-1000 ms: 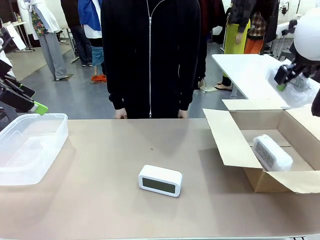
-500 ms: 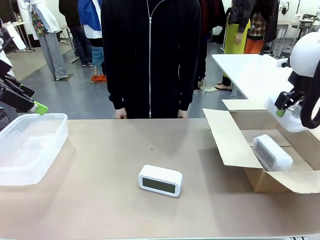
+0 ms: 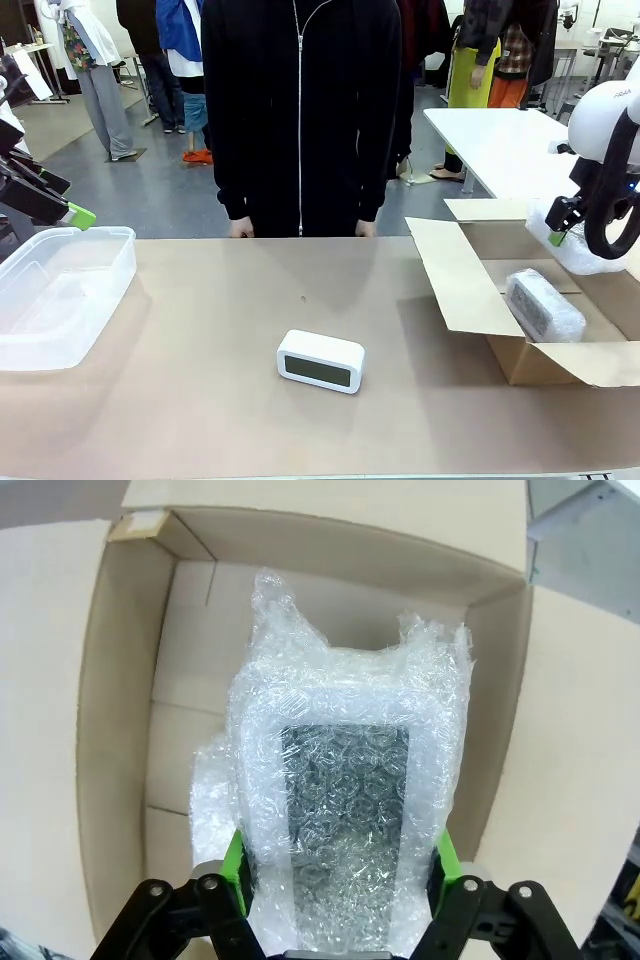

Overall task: Separate and place wrapped and unwrapped clocks.
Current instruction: If the picked Digital clock is wrapped, place it in the Package Box ; if not, place it in the Organizing box.

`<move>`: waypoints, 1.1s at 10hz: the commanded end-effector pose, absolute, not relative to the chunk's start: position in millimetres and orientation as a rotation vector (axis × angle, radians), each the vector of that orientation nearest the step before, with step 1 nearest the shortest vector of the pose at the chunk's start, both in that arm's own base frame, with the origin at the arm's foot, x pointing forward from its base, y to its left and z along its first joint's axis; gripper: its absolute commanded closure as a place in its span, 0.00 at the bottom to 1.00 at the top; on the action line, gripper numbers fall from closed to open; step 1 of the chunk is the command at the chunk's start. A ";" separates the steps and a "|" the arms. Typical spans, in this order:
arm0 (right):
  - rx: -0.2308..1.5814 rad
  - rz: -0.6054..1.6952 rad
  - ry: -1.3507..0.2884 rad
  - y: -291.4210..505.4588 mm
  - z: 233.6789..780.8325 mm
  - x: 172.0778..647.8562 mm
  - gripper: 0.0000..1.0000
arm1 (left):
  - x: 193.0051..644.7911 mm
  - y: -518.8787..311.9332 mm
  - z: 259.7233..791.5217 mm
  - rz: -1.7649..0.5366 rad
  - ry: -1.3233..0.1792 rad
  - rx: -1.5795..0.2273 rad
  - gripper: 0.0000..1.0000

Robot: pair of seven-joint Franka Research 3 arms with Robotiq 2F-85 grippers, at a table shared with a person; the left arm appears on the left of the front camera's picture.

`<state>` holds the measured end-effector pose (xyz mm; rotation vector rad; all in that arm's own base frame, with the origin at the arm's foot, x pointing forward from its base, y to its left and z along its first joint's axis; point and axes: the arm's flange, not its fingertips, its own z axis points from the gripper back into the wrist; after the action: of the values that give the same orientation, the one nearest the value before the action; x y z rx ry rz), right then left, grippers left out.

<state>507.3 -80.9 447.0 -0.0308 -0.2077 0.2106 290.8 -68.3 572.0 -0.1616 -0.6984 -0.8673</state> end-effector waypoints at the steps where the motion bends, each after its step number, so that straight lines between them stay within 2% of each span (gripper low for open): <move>1: -0.018 0.219 -0.198 -86.0 451.1 515.7 0.22 | 290.8 -68.2 571.4 -0.871 -0.699 -0.170 0.00; 2: -0.017 0.211 -0.186 -87.0 449.3 518.9 0.00 | 290.8 -68.2 571.4 -0.871 -0.699 -0.170 0.00; 11: 0.024 0.246 -0.114 -84.0 459.5 514.4 0.00 | 290.8 -68.2 571.4 -0.871 -0.699 -0.170 0.00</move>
<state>513.8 -81.3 449.8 -0.0146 -0.1283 0.2265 290.8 -68.3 572.0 -0.1617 -0.6984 -0.8672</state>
